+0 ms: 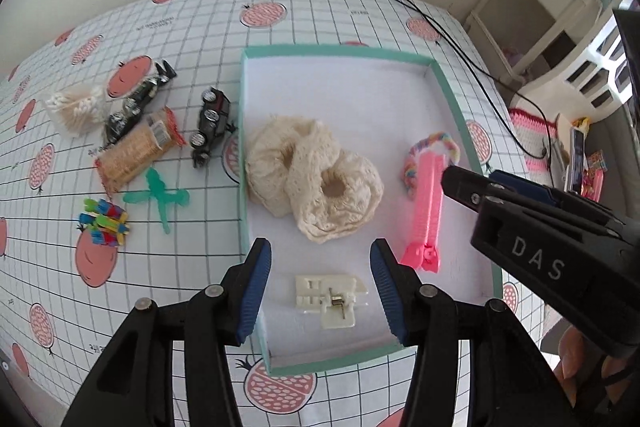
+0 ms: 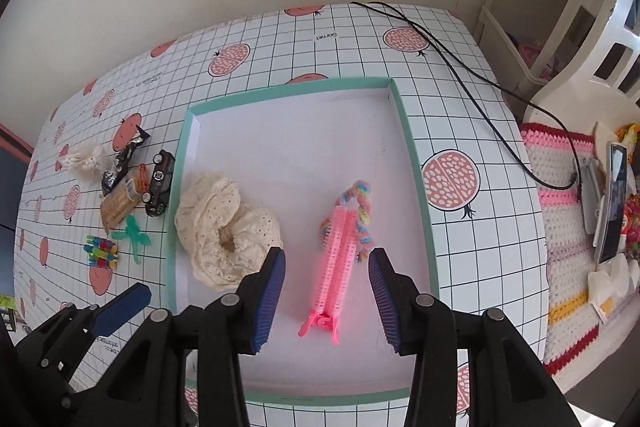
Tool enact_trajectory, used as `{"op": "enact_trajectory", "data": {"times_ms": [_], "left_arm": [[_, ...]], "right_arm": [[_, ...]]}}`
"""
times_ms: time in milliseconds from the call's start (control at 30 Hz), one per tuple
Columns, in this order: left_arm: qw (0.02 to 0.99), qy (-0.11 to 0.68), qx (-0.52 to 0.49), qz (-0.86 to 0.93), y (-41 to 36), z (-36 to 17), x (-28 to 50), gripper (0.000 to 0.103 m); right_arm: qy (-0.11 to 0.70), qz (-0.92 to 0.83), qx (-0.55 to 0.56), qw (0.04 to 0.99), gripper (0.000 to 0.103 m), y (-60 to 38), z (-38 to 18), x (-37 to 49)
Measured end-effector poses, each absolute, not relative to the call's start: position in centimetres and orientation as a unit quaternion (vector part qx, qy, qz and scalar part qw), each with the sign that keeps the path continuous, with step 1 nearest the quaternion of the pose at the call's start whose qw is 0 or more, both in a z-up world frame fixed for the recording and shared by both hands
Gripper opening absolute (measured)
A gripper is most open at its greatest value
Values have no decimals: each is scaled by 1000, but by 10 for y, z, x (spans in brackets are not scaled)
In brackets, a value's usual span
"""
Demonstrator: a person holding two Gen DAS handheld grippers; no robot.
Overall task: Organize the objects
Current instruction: 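Lower the white clip into the tray with the left tool while the right lowers the curler, open both, then withdraw both tools from the tray toward the remaining objects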
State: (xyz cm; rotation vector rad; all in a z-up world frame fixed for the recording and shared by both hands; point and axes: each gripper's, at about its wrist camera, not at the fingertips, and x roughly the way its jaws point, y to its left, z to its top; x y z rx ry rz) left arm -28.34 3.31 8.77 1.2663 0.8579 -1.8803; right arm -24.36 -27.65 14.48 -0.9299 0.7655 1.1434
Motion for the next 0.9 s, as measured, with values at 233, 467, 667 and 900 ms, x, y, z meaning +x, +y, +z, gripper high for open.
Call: {"op": "enact_trajectory", "data": {"times_ms": [233, 467, 667, 900], "left_arm": [[394, 351, 470, -707, 11, 85, -266, 53], [451, 369, 459, -671, -7, 73, -248, 55], [496, 379, 445, -642, -15, 66, -230, 72], [523, 394, 433, -619, -24, 57, -213, 82]], "right_arm": [[342, 509, -435, 659, 47, -274, 126, -240], [337, 511, -445, 653, 60, -272, 117, -239], [335, 523, -447, 644, 73, -271, 114, -239], [322, 539, -443, 640, 91, -270, 112, -238]]}}
